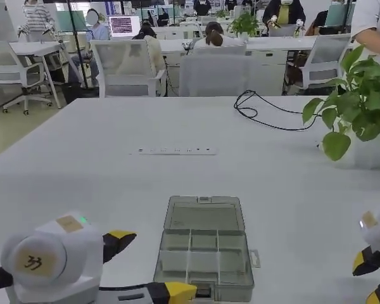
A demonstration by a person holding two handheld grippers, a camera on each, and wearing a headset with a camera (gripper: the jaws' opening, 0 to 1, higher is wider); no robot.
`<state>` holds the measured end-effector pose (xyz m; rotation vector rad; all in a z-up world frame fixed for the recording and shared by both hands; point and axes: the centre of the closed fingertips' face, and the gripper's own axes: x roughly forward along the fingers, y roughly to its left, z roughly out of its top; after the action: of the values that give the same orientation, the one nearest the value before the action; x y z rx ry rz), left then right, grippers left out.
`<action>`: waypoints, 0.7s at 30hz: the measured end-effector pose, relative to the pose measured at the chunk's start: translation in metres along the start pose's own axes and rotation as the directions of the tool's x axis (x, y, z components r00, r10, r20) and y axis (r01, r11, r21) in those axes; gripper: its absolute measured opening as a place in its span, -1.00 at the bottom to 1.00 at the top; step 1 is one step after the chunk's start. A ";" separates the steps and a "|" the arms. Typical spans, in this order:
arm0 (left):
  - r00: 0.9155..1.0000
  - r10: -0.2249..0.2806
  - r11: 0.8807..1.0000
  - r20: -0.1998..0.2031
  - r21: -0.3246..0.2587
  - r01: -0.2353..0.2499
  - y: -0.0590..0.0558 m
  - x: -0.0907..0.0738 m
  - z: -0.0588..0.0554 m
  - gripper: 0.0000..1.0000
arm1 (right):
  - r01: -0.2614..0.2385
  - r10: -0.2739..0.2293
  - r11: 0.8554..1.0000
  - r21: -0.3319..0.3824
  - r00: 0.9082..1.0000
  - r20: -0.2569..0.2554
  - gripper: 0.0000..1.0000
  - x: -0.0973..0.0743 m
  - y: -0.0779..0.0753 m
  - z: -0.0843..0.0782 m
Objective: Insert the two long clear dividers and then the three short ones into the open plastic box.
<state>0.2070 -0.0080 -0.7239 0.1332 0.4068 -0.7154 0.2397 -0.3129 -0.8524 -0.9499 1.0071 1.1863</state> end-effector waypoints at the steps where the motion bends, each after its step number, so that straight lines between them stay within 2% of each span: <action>1: 1.000 0.002 1.000 -0.001 -0.001 -0.002 0.000 0.000 0.000 0.59 | -0.003 0.002 1.000 -0.025 1.000 -0.020 -0.22 0.001 0.000 -0.004; 3: 1.000 0.006 1.000 0.001 -0.003 -0.006 0.001 -0.001 0.001 0.58 | -0.004 0.004 1.000 -0.022 1.000 -0.029 -0.23 0.003 0.000 -0.006; 6: 1.000 0.011 1.000 0.002 -0.004 -0.011 0.001 -0.002 0.001 0.58 | 0.004 -0.004 1.000 -0.022 1.000 -0.012 -0.25 0.002 -0.004 -0.004; 16: 1.000 0.013 1.000 -0.002 -0.003 -0.013 0.000 -0.001 0.003 0.55 | -0.047 0.047 0.999 -0.027 0.999 -0.014 -0.33 0.003 0.001 -0.003; 21: 1.000 0.013 1.000 -0.002 -0.003 -0.013 0.000 0.000 0.003 0.55 | -0.050 0.050 0.999 -0.021 0.999 -0.008 -0.33 0.003 0.000 -0.003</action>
<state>0.2077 -0.0088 -0.7207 0.1334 0.4082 -0.7019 0.2394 -0.3152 -0.8563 -0.9507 1.0315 1.2380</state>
